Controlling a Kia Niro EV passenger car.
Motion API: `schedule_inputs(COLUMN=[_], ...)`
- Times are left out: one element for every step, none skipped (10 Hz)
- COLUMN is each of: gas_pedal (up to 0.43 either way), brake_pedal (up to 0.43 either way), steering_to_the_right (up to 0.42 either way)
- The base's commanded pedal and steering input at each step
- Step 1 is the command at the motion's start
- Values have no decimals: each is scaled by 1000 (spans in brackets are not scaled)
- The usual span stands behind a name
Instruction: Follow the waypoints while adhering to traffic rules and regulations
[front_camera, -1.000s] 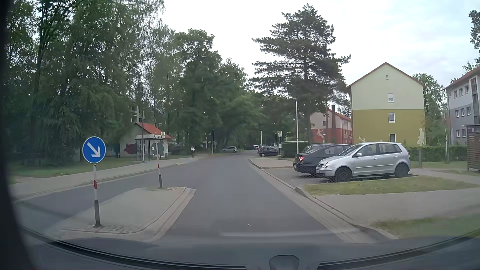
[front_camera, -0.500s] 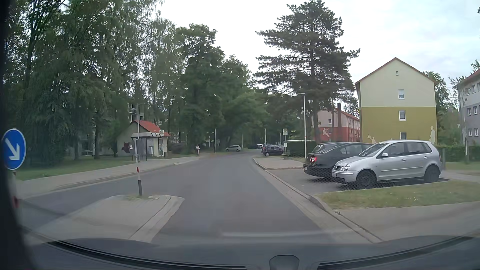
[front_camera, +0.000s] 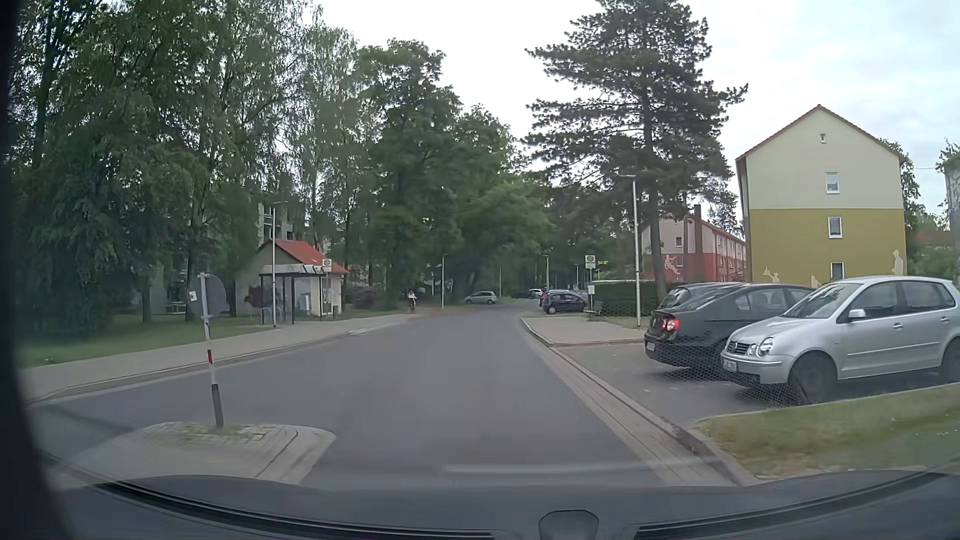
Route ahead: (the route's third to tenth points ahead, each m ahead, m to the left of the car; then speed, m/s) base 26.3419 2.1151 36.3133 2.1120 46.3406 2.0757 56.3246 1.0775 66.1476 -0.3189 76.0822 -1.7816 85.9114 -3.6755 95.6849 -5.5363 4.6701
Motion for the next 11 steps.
schedule_inputs(gas_pedal=[138, 138, 138, 138, 138, 138, 138, 150, 150, 150, 150], brake_pedal=[6, 6, 6, 6, 6, 6, 6, 6, 6, 6, 6], steering_to_the_right=[-84, -84, -83, -81, -78, -75, -71, -62, -56, -52, -43])
